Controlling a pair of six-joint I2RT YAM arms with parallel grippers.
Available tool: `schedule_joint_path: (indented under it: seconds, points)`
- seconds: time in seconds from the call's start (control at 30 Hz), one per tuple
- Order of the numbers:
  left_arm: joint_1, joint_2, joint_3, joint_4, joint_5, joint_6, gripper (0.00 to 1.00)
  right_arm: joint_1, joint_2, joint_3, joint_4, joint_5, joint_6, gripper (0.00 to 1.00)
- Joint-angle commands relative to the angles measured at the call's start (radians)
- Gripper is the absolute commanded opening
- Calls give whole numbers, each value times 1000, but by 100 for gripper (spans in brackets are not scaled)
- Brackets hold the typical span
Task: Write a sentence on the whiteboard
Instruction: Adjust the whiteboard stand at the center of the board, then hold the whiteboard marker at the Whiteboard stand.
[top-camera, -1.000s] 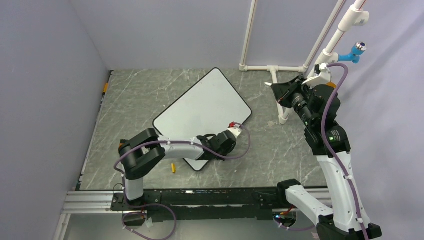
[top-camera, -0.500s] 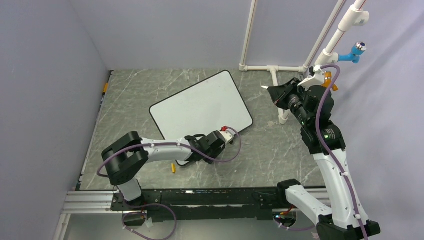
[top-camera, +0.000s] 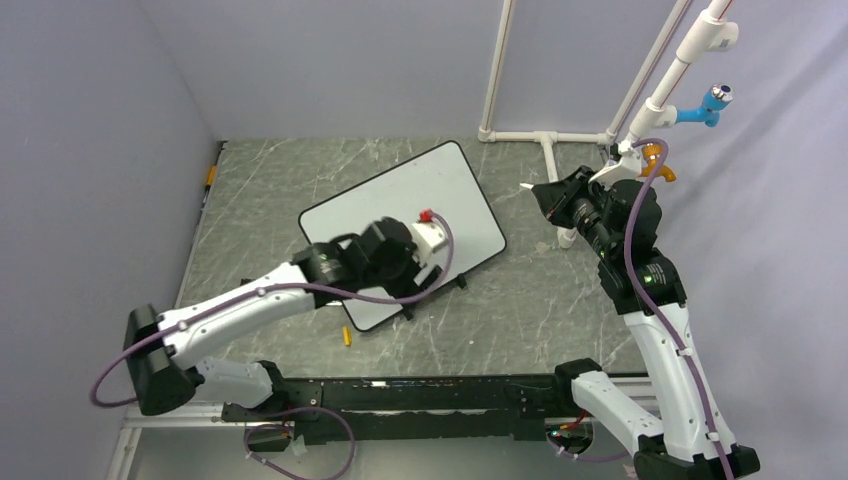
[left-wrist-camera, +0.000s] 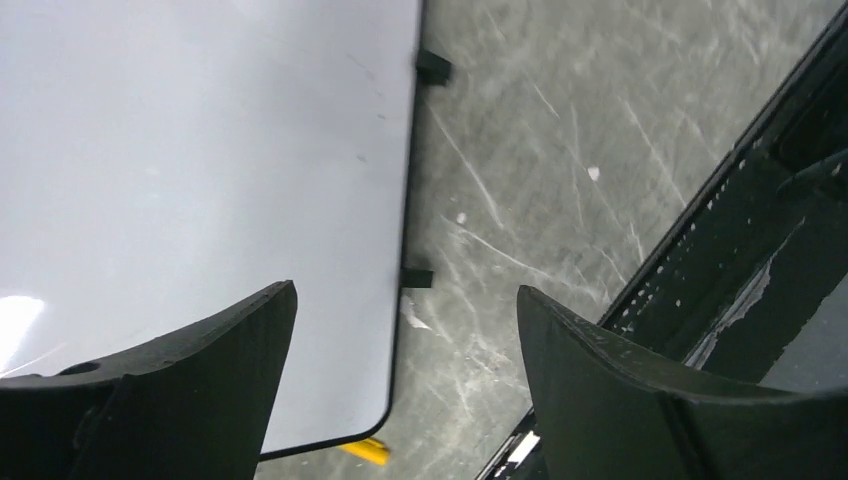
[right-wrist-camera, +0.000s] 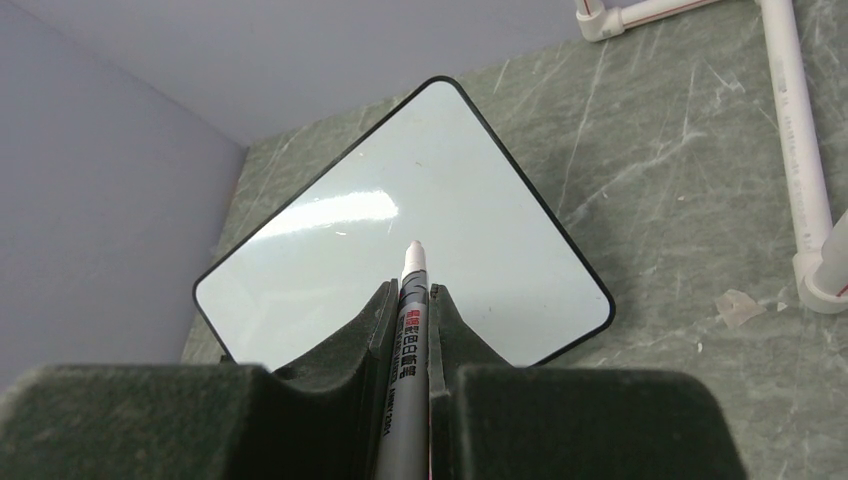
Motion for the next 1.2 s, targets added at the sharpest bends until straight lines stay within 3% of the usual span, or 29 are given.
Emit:
schedule_joint_path:
  seconds: [0.0, 0.17, 0.3, 0.53, 0.77, 1.07, 1.17]
  points:
    - [141, -91, 102, -150, 98, 64, 84, -1, -21, -8, 37, -15, -23, 0]
    - [400, -160, 113, -138, 202, 105, 88, -1, -25, -38, 46, -42, -22, 0]
    - [571, -138, 151, -138, 193, 54, 99, -1, -21, -56, 55, -83, -27, 0]
    - [902, -58, 153, -44, 546, 43, 99, -1, -11, -68, 57, -158, -67, 0]
    - [1014, 101, 261, -34, 711, 64, 98, -1, 6, -114, 107, -263, -78, 0]
    - [1072, 328, 439, -63, 892, 71, 86, -1, 32, -156, 165, -342, -71, 0]
    - [1071, 437, 552, -157, 985, 152, 77, 1, 39, -151, 163, -348, -71, 0]
